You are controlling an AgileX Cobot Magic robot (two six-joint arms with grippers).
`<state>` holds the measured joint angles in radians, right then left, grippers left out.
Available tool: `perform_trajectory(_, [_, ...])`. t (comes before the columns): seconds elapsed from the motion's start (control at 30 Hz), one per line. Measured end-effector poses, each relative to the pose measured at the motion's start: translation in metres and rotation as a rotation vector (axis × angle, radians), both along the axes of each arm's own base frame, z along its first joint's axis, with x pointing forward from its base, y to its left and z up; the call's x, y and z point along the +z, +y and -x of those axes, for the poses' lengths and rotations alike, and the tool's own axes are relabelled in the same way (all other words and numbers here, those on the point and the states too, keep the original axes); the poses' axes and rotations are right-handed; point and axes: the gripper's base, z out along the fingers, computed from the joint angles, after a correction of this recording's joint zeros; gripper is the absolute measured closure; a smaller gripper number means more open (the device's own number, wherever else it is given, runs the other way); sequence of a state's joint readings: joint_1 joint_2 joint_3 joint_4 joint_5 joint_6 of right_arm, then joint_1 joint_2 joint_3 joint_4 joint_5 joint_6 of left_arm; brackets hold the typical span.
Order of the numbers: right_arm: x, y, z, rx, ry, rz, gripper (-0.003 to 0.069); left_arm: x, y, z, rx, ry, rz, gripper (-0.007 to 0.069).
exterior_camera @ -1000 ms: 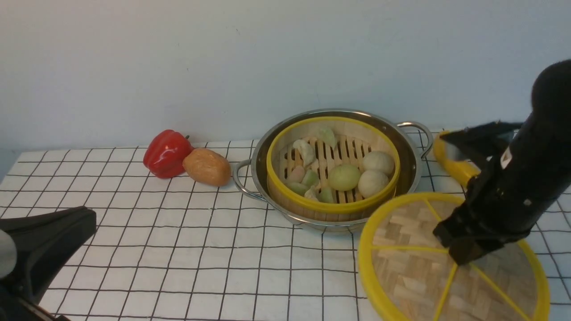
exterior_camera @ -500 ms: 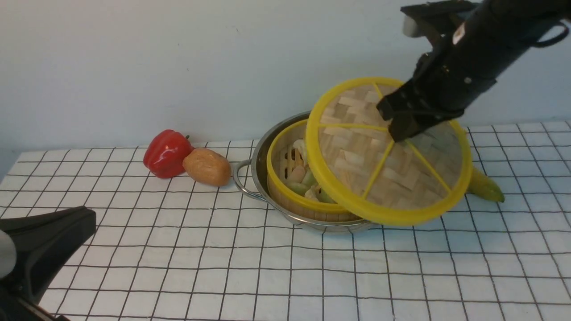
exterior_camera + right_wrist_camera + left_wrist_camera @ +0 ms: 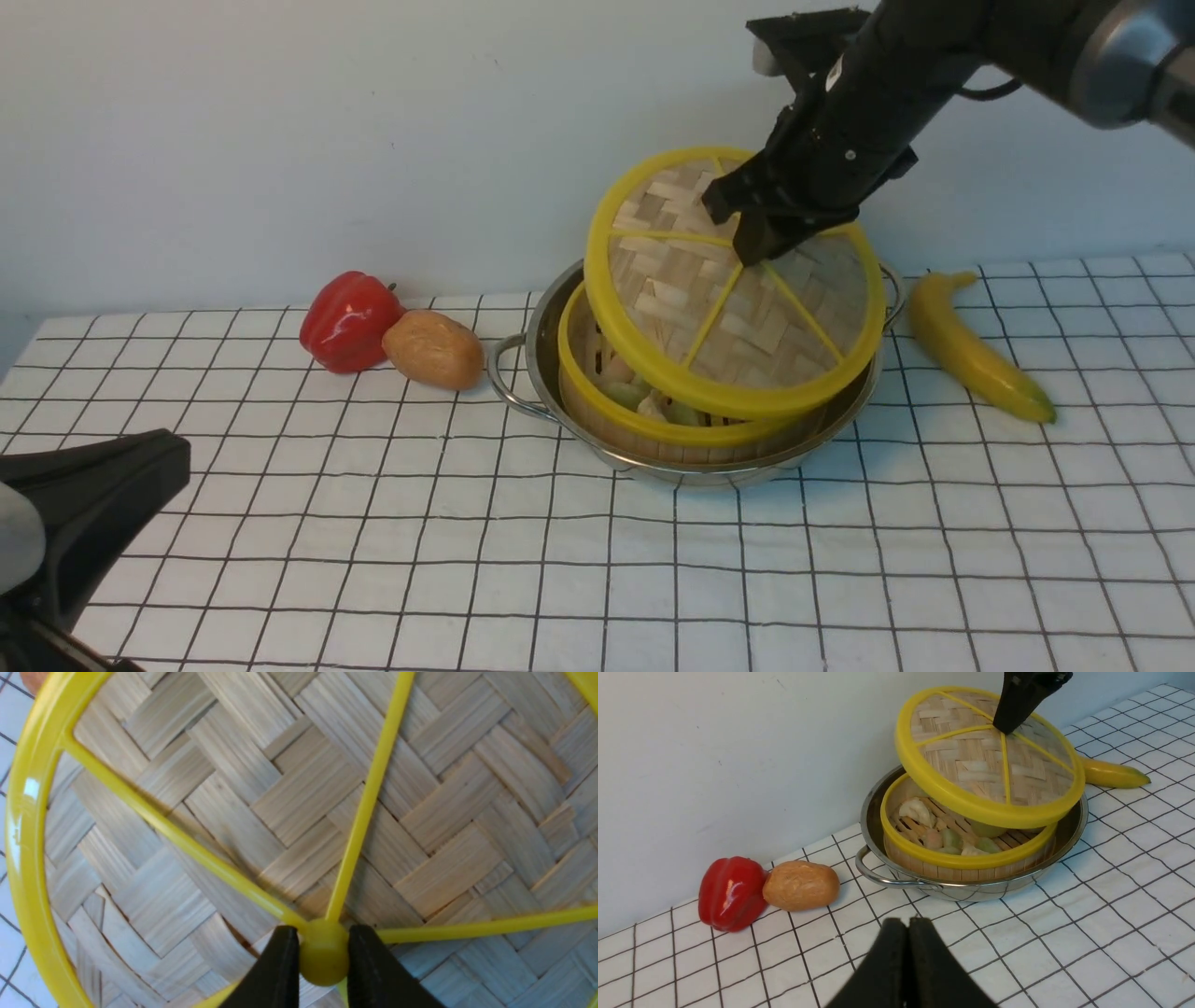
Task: Place the steamer in the pot on the white tablecloth, and put the lid on the steamer.
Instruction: 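Place the bamboo steamer lid onto the steamer basket in the pot with the right gripper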
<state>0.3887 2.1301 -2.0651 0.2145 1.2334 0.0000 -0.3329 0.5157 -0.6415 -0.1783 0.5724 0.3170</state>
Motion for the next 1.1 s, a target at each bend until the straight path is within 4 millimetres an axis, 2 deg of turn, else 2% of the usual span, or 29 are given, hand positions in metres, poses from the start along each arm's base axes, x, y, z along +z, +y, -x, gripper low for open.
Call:
perform_trajectory(0.27, [-0.020, 0.024, 0.002, 0.091, 0.017, 0.037, 0.0512, -0.003, -0.002, -0.006, 0.001, 0.026, -0.012, 0.0646])
perform_trajectory(0.5, [-0.033, 0.025, -0.006, 0.093, 0.010, 0.087, 0.0512, -0.006, -0.004, -0.012, -0.003, 0.050, -0.031, 0.0646])
perform_trajectory(0.77, [-0.023, 0.027, -0.011, 0.097, -0.033, 0.077, 0.0512, -0.005, -0.004, -0.013, -0.010, 0.024, -0.048, 0.0646])
perform_trajectory(0.93, [-0.037, 0.030, -0.017, 0.102, -0.012, 0.080, 0.0512, -0.005, -0.004, -0.013, -0.011, 0.023, -0.051, 0.0646])
perform_trajectory(1.1, [-0.043, 0.031, -0.018, 0.106, -0.004, 0.084, 0.0512, -0.005, -0.004, -0.012, -0.012, 0.024, -0.051, 0.0646])
